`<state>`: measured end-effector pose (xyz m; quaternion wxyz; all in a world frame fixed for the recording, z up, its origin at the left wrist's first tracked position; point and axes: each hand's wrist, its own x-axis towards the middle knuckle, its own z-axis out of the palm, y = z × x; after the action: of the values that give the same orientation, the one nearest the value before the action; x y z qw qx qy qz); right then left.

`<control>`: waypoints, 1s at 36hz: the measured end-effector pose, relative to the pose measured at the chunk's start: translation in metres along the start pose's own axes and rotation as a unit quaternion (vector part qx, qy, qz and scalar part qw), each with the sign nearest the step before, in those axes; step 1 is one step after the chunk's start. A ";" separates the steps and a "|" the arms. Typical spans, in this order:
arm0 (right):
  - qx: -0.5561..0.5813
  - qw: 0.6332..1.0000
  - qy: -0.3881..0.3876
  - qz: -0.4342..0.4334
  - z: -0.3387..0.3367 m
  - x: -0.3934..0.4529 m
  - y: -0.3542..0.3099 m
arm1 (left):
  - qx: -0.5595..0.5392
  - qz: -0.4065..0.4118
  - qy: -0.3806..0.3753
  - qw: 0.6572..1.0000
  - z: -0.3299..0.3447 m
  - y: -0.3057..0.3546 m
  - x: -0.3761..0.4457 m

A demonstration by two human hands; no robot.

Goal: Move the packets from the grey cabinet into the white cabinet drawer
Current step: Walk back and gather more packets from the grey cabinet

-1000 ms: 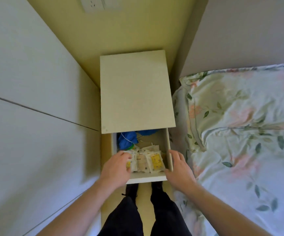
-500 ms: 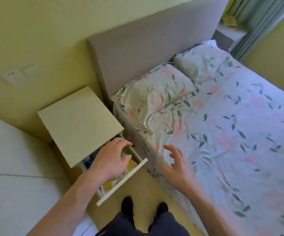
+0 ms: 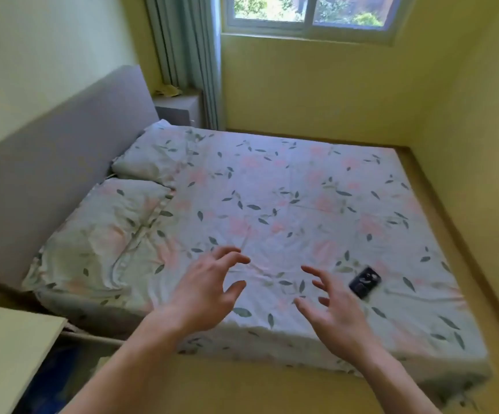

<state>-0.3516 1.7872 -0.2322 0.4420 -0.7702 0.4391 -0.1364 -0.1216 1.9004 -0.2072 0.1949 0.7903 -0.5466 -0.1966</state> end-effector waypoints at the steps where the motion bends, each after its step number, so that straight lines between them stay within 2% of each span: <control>1: 0.003 1.000 0.011 0.007 -0.022 -0.009 0.015 | 0.007 0.018 0.000 1.000 0.010 0.026 0.008; 8: 0.014 0.995 0.082 0.045 -0.156 -0.059 0.101 | 0.023 0.123 -0.036 0.992 0.077 0.184 0.050; 16: 0.019 0.983 0.161 0.084 -0.275 -0.098 0.184 | 0.058 0.211 -0.099 0.971 0.151 0.304 0.104; 29: 0.019 0.956 0.252 0.151 -0.471 -0.085 0.313 | 0.050 0.292 -0.150 0.943 0.272 0.497 0.249; 36: 0.077 0.923 0.316 0.207 -0.569 -0.104 0.389 | 0.078 0.374 -0.167 0.909 0.335 0.644 0.312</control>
<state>-0.9680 1.4643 -0.1993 0.3566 -0.5425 0.6936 -0.3122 -0.7021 1.3653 -0.1846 0.0973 0.4965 -0.8402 -0.1954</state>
